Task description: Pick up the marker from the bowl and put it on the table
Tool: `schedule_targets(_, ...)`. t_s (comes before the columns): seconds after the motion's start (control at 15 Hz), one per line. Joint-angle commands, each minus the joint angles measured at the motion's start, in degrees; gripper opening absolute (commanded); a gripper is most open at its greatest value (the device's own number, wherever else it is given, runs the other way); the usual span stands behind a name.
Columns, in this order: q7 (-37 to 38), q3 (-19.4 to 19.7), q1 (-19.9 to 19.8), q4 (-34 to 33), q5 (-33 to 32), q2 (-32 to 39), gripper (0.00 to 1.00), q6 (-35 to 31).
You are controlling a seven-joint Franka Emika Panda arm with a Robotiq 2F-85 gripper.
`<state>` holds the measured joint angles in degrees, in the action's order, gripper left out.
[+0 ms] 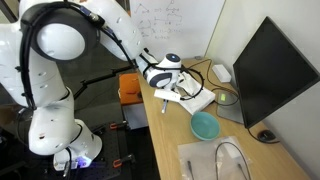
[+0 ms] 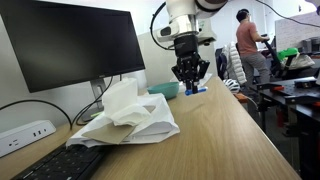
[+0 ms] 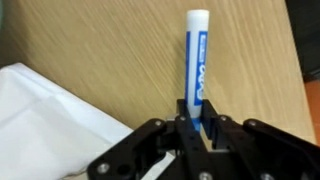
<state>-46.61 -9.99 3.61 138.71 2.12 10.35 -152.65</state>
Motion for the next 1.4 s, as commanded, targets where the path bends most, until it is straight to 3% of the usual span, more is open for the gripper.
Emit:
schedule_targets(0.0,7.8,-0.1,1.5,-0.2,-3.8,1.6,0.05,-1.7)
schedule_targets(0.47,12.7,-0.4,1.1,-1.5,-7.1,4.2,0.05,-0.3)
schedule_targets(0.53,12.8,-0.5,0.9,-1.7,-7.0,4.5,0.12,0.0)
schedule_targets(0.6,12.5,-0.6,0.7,-1.8,-7.0,4.7,0.39,-0.2)
schedule_targets(1.13,12.7,-0.6,-0.3,-2.7,-6.1,1.6,0.96,3.1)
schedule_targets(1.33,11.3,-0.9,-1.2,-3.0,-3.5,-2.2,1.00,6.2)
